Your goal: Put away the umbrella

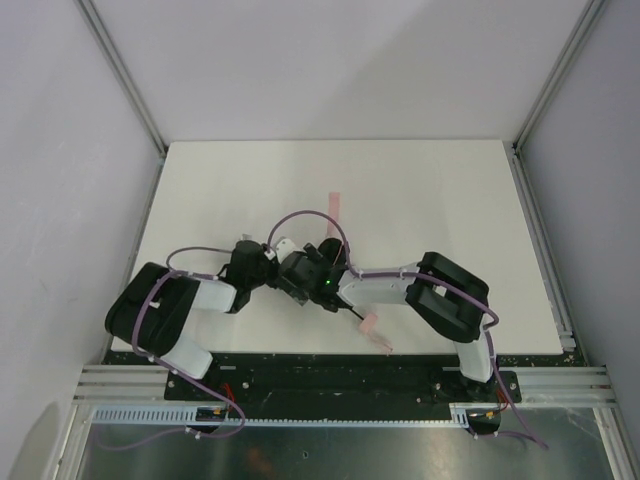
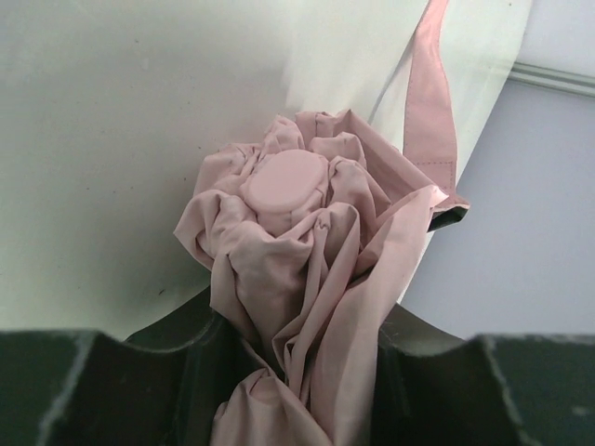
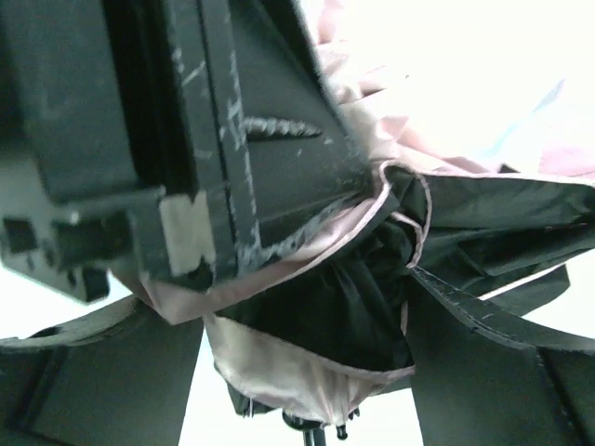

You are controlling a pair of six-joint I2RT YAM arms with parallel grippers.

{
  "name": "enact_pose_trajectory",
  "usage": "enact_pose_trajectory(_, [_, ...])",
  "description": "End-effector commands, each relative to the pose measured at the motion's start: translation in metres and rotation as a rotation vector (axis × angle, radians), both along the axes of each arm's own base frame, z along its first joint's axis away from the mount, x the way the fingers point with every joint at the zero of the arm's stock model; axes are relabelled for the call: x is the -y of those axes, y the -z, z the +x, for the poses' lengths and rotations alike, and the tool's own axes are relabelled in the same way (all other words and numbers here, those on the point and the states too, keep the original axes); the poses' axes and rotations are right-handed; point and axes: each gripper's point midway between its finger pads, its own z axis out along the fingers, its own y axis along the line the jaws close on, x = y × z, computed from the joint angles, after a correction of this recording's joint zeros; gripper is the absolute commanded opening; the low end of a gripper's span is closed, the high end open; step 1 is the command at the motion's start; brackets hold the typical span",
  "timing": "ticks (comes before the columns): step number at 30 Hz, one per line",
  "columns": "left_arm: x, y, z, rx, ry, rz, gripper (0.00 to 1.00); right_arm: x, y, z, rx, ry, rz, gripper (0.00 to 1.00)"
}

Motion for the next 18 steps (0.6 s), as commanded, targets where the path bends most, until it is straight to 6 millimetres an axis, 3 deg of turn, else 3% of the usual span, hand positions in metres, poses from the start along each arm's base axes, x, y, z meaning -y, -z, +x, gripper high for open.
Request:
enact_pose_trajectory(1, [-0.007,0.012,-0.012,-0.106,-0.013,0.061,0.00,0.010,0.014,0.021,0.114,0.051,-0.119,0.77])
enact_pose_trajectory(4, [-0.006,0.007,-0.012,-0.109,-0.004,0.059,0.00,0.019,0.027,0.028,0.146,0.088,-0.162,0.47])
enact_pose_trajectory(8, [-0.005,0.000,-0.013,-0.093,0.010,0.060,0.00,0.018,0.029,0.028,0.121,0.072,-0.121,0.08])
enact_pose_trajectory(11, [-0.005,-0.003,-0.013,-0.061,0.039,0.080,0.00,0.012,0.028,0.027,0.058,0.025,-0.050,0.01])
enact_pose_trajectory(13, [-0.007,-0.006,-0.012,-0.026,0.064,0.106,0.06,0.011,0.029,0.025,-0.004,-0.005,0.002,0.00])
enact_pose_trajectory(18, [-0.014,-0.015,-0.011,0.072,0.119,0.168,0.52,0.015,0.023,0.024,-0.092,-0.062,0.125,0.00])
